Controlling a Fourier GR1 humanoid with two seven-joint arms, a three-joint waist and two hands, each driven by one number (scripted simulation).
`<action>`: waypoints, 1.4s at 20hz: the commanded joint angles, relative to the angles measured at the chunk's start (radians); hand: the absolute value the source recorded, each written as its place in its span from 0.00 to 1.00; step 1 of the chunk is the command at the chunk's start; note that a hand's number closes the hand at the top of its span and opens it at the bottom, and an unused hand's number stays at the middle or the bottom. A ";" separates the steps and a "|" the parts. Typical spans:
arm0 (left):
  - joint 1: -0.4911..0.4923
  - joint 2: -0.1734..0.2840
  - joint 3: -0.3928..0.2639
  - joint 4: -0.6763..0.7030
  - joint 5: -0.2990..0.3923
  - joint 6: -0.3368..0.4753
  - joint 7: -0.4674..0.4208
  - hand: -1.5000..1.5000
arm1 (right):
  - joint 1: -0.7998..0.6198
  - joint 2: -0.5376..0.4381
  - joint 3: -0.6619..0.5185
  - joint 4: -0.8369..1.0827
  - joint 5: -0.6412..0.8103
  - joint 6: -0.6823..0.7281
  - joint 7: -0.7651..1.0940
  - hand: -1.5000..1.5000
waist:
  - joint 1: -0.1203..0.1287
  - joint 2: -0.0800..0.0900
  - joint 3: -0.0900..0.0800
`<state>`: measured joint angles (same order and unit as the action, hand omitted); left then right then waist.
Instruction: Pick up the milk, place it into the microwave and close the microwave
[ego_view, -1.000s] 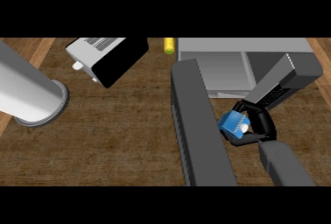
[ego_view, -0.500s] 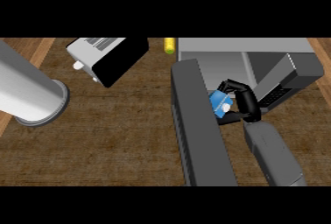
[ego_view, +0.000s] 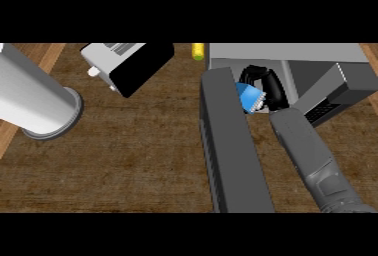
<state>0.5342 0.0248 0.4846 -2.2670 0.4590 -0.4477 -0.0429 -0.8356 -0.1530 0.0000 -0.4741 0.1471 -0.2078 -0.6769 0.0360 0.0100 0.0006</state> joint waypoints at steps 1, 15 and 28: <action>-0.006 0.004 -0.004 -0.016 0.018 -0.011 0.015 0.00 | -0.119 0.024 -0.021 0.152 0.040 -0.114 0.014 1.00 | 0.030 0.011 0.001; -0.090 0.013 -0.014 0.063 -0.019 -0.013 -0.001 0.00 | -0.247 -0.065 -0.059 0.296 0.090 -0.375 -0.041 1.00 | 0.068 0.036 0.002; -0.145 0.042 -0.039 0.090 -0.035 -0.019 0.023 0.00 | -0.243 -0.135 -0.031 0.418 0.159 -0.623 0.042 0.00 | 0.104 0.064 0.003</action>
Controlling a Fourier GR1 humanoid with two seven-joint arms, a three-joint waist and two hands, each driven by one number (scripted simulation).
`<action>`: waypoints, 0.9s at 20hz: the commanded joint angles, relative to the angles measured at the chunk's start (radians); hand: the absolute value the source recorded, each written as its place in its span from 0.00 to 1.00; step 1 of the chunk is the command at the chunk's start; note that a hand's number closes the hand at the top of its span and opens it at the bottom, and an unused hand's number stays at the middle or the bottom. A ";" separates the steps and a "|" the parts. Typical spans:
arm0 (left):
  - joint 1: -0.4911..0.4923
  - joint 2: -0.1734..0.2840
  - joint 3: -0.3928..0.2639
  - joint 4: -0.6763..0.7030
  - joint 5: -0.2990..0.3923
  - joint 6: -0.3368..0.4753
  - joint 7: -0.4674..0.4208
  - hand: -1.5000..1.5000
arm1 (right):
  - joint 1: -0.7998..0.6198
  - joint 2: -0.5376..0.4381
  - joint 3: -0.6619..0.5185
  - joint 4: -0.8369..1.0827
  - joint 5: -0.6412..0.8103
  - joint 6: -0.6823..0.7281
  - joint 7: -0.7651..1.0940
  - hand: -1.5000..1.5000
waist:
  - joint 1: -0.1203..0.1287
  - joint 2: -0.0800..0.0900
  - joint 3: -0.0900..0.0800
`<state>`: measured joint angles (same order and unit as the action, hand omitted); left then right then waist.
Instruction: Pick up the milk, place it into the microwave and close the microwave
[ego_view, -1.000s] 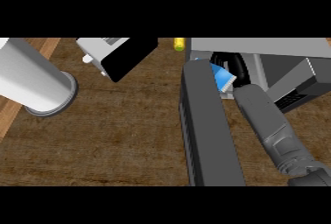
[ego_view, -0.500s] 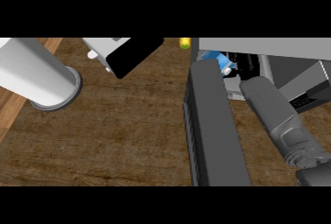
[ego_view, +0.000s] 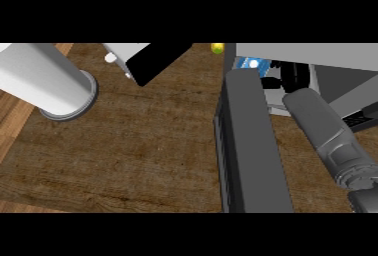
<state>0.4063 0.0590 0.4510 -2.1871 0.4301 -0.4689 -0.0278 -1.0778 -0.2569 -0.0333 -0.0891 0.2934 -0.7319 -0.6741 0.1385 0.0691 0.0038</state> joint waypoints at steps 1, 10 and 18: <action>-0.016 0.013 0.011 0.011 -0.027 0.007 -0.004 0.00 | 0.027 -0.065 0.018 0.085 0.034 -0.166 0.134 0.00 | 0.004 0.014 -0.004; -0.029 0.022 -0.012 0.025 -0.057 -0.014 -0.005 0.00 | 0.001 -0.025 0.037 0.017 0.049 -0.032 0.011 0.00 | 0.022 0.004 0.004; -0.064 0.015 -0.091 0.064 -0.102 -0.058 -0.019 0.00 | -0.023 0.006 0.005 0.007 0.014 0.137 -0.042 0.00 | -0.002 -0.003 0.002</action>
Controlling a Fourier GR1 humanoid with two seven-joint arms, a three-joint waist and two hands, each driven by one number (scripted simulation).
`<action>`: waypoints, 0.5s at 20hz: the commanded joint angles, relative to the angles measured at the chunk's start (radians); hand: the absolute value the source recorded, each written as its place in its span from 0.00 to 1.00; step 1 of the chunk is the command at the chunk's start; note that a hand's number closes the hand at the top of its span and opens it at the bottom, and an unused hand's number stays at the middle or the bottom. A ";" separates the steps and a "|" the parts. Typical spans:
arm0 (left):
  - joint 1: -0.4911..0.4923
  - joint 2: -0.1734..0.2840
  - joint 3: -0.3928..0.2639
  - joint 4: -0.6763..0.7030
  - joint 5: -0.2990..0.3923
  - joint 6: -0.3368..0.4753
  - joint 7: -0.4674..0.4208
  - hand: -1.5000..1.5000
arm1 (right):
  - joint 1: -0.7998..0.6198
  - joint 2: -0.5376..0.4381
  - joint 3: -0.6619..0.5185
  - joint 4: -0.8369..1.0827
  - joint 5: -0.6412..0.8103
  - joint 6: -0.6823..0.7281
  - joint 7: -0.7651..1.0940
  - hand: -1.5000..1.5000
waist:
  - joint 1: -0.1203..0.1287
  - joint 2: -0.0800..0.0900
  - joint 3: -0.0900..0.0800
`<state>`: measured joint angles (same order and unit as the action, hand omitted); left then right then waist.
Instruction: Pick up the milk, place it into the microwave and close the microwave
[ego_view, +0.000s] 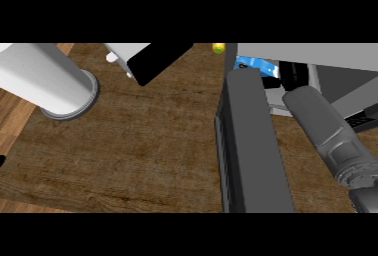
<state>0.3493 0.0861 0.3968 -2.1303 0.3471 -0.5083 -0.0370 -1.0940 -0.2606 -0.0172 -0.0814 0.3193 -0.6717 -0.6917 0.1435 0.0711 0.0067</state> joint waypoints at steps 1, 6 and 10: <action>-0.030 0.009 -0.031 0.024 -0.016 -0.020 -0.003 0.00 | 0.012 0.037 -0.028 -0.009 -0.030 0.077 -0.047 0.00 | -0.011 0.000 0.000; -0.042 0.005 -0.081 0.037 -0.023 -0.051 0.003 0.00 | 0.016 0.012 -0.091 -0.030 -0.096 0.232 -0.108 0.00 | -0.037 -0.010 0.000; -0.030 0.000 -0.106 0.004 -0.017 -0.072 0.002 0.00 | 0.044 -0.004 -0.144 -0.028 -0.151 0.355 -0.147 0.00 | -0.043 -0.021 0.000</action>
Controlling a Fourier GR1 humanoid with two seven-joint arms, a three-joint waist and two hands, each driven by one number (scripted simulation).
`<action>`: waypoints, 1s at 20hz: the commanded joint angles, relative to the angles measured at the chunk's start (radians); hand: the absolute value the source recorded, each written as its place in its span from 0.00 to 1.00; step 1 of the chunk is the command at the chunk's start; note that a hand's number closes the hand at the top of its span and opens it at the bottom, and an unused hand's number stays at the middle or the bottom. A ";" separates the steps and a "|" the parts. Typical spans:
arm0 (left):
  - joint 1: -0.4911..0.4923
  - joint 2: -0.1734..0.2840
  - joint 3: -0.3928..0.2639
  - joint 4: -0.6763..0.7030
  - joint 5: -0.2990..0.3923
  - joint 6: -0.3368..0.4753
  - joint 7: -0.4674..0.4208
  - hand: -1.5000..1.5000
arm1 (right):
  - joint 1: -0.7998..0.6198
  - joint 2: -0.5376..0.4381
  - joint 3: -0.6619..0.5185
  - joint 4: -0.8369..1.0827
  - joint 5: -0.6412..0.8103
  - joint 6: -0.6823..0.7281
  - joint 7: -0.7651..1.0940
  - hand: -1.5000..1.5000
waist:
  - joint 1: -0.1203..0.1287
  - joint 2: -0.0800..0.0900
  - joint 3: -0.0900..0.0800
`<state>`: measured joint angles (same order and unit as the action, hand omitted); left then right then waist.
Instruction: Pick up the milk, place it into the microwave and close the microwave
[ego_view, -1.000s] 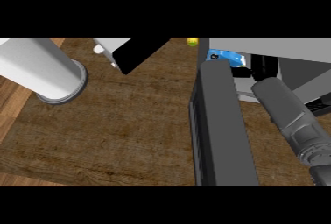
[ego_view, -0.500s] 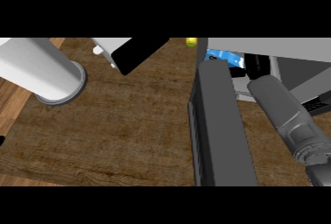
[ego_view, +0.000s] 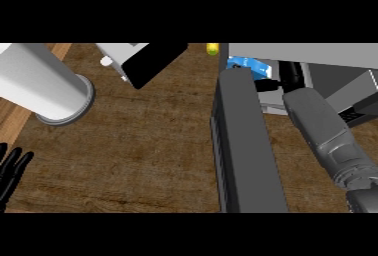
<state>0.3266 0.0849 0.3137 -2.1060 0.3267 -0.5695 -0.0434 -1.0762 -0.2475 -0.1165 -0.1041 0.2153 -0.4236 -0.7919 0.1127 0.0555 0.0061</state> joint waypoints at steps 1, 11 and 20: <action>-0.009 -0.020 -0.047 -0.016 -0.018 -0.001 0.012 0.00 | 0.027 0.013 -0.051 0.005 -0.053 0.112 -0.036 0.00 | -0.019 -0.011 0.000; -0.052 -0.071 -0.166 -0.002 -0.076 0.007 0.048 1.00 | 0.154 0.051 -0.123 0.008 -0.134 0.381 -0.150 0.00 | -0.066 -0.031 -0.002; -0.077 -0.084 -0.310 0.058 -0.139 0.062 0.077 1.00 | 0.295 0.061 -0.125 -0.030 -0.153 0.555 -0.211 0.00 | -0.094 -0.047 -0.005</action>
<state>0.2568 0.0080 0.0576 -2.0930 0.2198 -0.5213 0.0550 -0.8413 -0.1940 -0.2367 -0.1166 0.0733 0.0711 -0.9579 0.0273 0.0127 0.0022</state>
